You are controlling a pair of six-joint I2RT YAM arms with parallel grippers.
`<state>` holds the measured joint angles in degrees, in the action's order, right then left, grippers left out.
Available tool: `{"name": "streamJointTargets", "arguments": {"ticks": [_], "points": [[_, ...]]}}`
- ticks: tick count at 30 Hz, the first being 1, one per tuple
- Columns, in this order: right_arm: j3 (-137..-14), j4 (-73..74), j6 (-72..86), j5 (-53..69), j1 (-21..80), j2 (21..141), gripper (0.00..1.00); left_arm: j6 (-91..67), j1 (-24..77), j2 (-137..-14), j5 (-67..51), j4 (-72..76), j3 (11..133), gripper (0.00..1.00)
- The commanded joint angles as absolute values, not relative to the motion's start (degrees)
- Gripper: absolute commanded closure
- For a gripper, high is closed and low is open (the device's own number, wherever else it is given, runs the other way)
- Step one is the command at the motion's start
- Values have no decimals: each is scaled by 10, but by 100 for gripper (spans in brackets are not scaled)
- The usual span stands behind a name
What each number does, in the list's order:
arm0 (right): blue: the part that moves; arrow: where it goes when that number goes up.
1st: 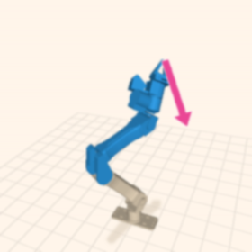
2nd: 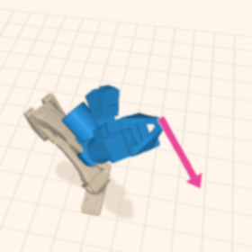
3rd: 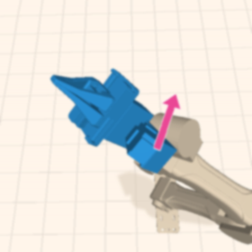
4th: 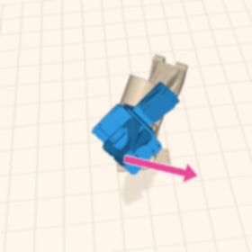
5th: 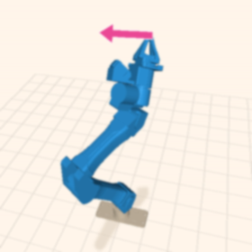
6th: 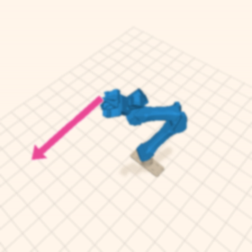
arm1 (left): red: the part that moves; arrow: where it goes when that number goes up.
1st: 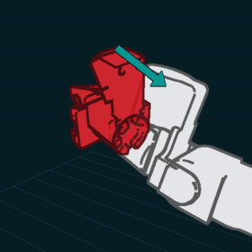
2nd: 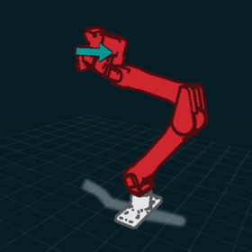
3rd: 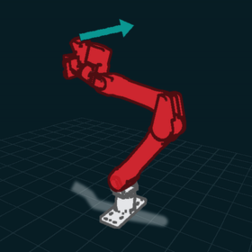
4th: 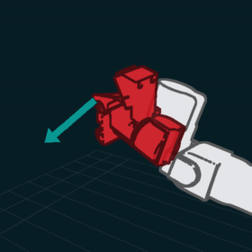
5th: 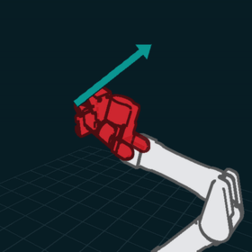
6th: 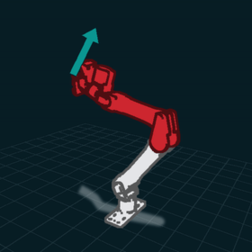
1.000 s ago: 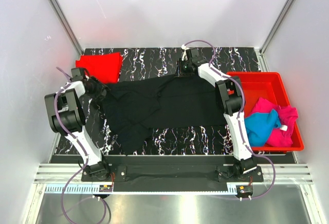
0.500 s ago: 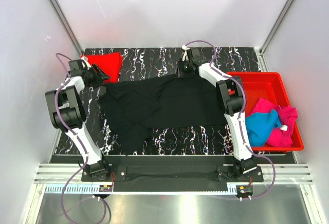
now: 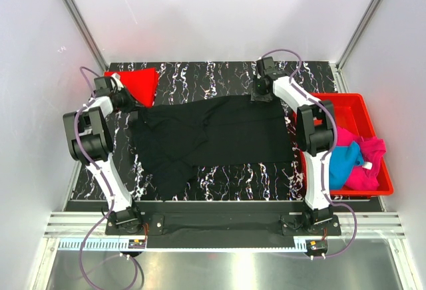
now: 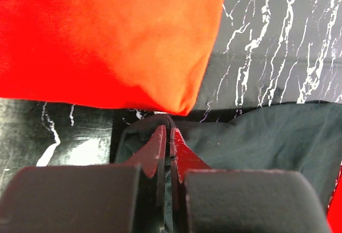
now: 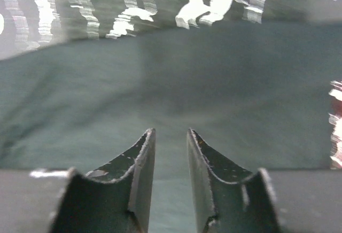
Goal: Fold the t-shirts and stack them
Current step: Fold the tshirt
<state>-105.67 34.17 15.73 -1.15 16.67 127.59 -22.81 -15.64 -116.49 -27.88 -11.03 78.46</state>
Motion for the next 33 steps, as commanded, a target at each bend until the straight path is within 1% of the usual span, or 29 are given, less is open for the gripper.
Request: {"name": "streamJointTargets", "arguments": {"ticks": [1,2,6,12,15,18,22,28,33], "points": [[-1017,356,148,-100,156,1230,64,-238,-154,-1160,-286,-88,816,100],[-1010,345,147,-103,153,1230,68,-242,-155,-1158,-282,-88,817,100],[-977,328,148,-119,140,1236,75,-256,-154,-1154,-277,-90,824,100],[-957,324,149,-174,131,1254,82,-266,-154,-1172,-260,-129,880,100],[-942,328,158,-192,129,1251,83,-277,-156,-1177,-247,-134,896,100],[-931,325,166,-196,128,1237,83,-282,-156,-1186,-237,-142,915,100],[-918,316,173,-158,128,1221,82,-279,-156,-1194,-230,-146,932,100],[-917,312,176,-132,128,1230,80,-279,-162,-1214,-218,-170,978,100],[-896,287,178,-87,128,1216,73,-295,-170,-1242,-223,-181,1016,100]]}}
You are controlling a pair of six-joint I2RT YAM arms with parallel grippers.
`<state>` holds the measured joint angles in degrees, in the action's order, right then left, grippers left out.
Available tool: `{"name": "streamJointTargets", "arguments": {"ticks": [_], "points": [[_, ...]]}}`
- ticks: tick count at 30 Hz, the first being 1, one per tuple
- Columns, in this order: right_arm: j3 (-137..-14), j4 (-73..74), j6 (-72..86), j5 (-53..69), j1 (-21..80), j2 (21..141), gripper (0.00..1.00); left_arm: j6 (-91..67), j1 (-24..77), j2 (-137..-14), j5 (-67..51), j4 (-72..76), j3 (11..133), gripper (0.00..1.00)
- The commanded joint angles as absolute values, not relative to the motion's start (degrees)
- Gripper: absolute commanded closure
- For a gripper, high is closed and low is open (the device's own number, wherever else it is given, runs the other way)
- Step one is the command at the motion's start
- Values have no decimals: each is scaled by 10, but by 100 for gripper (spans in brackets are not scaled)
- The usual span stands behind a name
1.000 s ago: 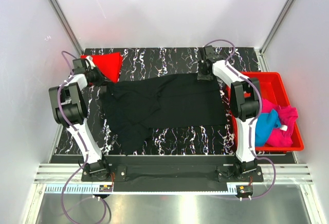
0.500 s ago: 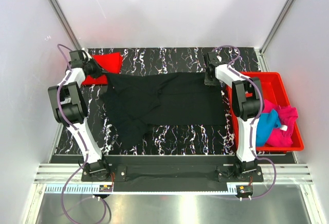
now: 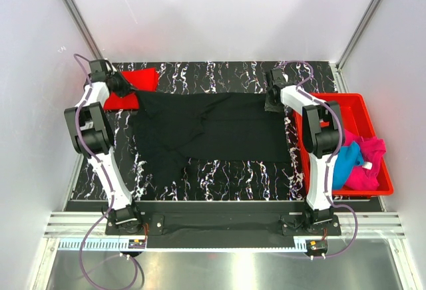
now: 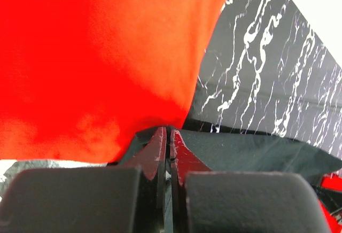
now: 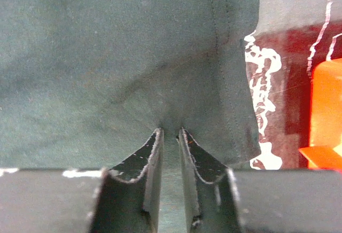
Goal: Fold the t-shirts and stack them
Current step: Fold the tshirt
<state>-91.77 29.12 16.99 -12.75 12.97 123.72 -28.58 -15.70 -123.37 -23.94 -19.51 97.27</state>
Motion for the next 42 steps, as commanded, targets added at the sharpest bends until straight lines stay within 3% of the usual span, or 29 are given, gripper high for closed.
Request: {"name": "streamJointTargets", "arguments": {"ticks": [1,8,10,11,15,18,23,30,42], "points": [[-893,278,178,-83,128,1209,73,-296,-171,-1250,-225,-185,1031,100],[-913,286,167,-70,127,1215,70,-290,-171,-1271,-247,-210,1083,99],[-918,287,166,-56,127,1207,69,-283,-172,-1265,-253,-216,1089,90],[-923,288,165,-46,127,1204,69,-281,-172,-1263,-257,-225,1096,71],[-938,308,174,-40,127,1187,67,-264,-178,-1237,-250,-256,1094,50],[-948,338,184,-58,127,1178,66,-246,-177,-1168,-201,-280,1056,43],[-941,370,220,-91,127,1162,66,-237,-158,-1079,-135,-344,964,43],[-890,340,236,-52,127,1141,66,-239,-107,-967,-184,-316,742,45],[-817,294,249,-15,127,1127,69,-278,-59,-963,-196,-276,610,44]]}}
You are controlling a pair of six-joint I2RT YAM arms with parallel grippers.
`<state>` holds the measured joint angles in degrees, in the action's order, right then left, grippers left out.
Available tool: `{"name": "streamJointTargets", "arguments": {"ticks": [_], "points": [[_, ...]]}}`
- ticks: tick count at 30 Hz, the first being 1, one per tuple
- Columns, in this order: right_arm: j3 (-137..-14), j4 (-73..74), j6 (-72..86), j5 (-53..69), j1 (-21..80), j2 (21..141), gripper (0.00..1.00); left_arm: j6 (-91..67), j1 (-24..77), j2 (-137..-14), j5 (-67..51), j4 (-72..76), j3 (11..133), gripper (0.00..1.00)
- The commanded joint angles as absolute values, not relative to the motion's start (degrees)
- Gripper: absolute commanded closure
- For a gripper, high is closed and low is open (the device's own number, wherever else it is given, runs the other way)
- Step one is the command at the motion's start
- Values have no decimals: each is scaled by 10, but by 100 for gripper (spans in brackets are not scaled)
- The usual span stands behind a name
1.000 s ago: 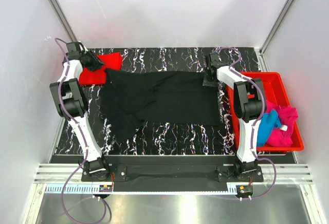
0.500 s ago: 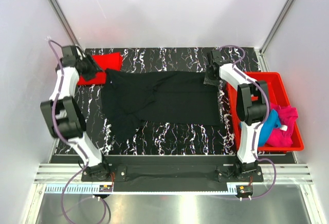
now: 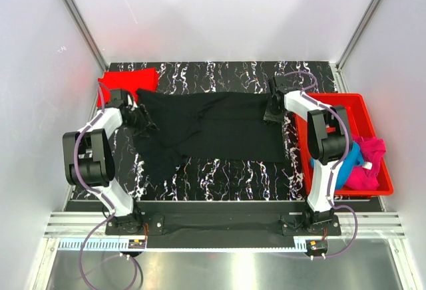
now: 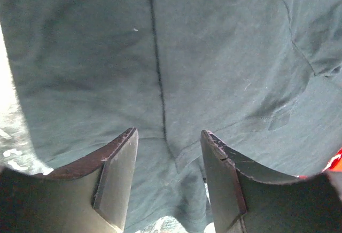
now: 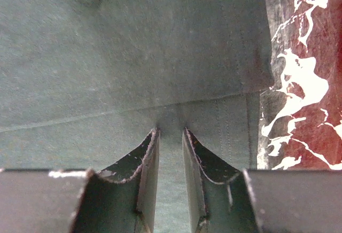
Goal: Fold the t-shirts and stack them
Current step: Fold the tshirt
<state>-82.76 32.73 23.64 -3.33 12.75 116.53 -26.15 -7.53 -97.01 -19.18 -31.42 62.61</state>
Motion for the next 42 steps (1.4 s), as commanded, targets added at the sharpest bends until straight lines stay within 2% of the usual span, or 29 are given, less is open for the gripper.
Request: {"name": "streamJointTargets", "arguments": {"ticks": [1,5,9,12,13,15,19,21,24,32,35,37,41,42], "points": [[-811,293,249,-15,127,1125,69,-283,-54,-962,-196,-266,605,44],[-802,286,244,-16,127,1118,70,-308,-26,-961,-185,-251,587,44],[-797,282,243,-16,128,1113,70,-333,-22,-963,-173,-234,570,51],[-794,278,243,-15,128,1111,70,-338,-18,-966,-165,-219,563,60],[-793,277,243,-14,127,1111,70,-337,-18,-968,-163,-222,565,67],[-791,275,243,-14,127,1113,70,-336,-17,-977,-158,-226,570,71],[-789,275,243,-15,127,1116,70,-335,-12,-979,-141,-236,567,71],[-789,274,245,-17,128,1117,70,-337,-10,-976,-128,-241,565,66],[-789,273,245,-17,128,1117,71,-337,-7,-972,-107,-247,565,65],[-789,272,244,-17,127,1116,71,-340,-4,-976,-101,-243,572,67],[-788,271,245,-16,127,1118,70,-345,11,-987,-105,-236,571,77],[-788,272,244,-19,127,1119,71,-347,12,-988,-103,-234,570,90],[-789,283,237,-36,127,1124,72,-345,13,-978,-78,-256,579,100],[-790,285,237,-40,127,1126,73,-343,13,-976,-70,-269,587,100]]}}
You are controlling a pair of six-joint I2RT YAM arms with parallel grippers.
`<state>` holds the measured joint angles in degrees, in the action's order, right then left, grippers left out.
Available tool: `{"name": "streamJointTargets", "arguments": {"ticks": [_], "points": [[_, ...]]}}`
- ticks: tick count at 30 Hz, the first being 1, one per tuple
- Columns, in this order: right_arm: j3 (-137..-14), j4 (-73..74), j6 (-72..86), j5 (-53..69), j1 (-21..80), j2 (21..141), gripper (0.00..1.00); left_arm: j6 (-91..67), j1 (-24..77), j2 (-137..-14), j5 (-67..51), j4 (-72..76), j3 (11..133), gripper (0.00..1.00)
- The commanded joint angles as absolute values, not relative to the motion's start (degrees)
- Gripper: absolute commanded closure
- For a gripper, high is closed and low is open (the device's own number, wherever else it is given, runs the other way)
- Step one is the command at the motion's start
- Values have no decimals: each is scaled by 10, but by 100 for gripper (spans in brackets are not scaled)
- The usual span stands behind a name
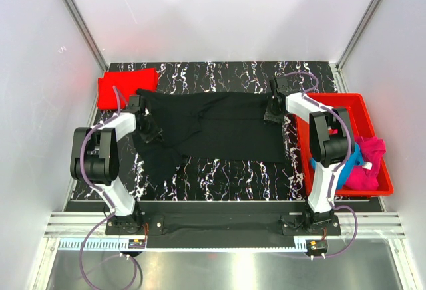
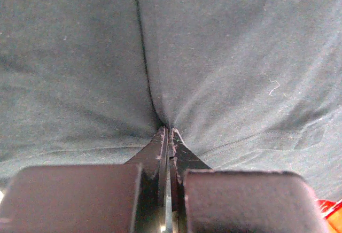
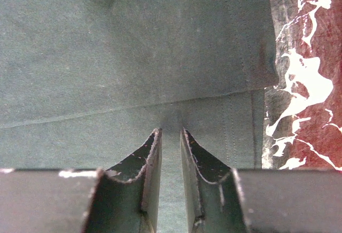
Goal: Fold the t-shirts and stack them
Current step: Fold the tshirt
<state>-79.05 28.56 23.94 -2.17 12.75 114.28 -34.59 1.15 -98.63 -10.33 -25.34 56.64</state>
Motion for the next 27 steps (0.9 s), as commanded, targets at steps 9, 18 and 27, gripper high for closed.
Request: {"name": "streamJointTargets", "arguments": {"ticks": [9,18,27], "points": [[-790,293,227,-62,127,1140,84,-323,13,-947,-2,-337,642,100],[-798,299,222,-68,127,1143,85,-319,13,-944,33,-362,645,100],[-802,301,219,-77,127,1144,91,-310,12,-965,62,-376,664,100]]}}
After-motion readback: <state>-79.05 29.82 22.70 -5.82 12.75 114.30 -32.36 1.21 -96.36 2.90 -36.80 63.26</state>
